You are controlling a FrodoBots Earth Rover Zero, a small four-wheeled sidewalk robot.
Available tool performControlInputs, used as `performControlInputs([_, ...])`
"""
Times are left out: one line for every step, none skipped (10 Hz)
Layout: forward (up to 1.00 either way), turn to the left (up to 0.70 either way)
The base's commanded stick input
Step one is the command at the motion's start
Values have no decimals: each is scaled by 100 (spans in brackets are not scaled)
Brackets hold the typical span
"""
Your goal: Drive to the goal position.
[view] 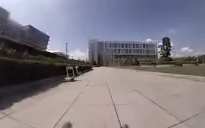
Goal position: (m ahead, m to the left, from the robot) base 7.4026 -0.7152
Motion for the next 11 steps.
performControlInputs([100, 0])
performControlInputs([100, 0])
performControlInputs([100, 0])
performControlInputs([100, 0])
performControlInputs([100, 0])
performControlInputs([100, 0])
performControlInputs([100, 0])
performControlInputs([100, 0])
performControlInputs([100, 0])
performControlInputs([100, 0])
performControlInputs([100, 0])
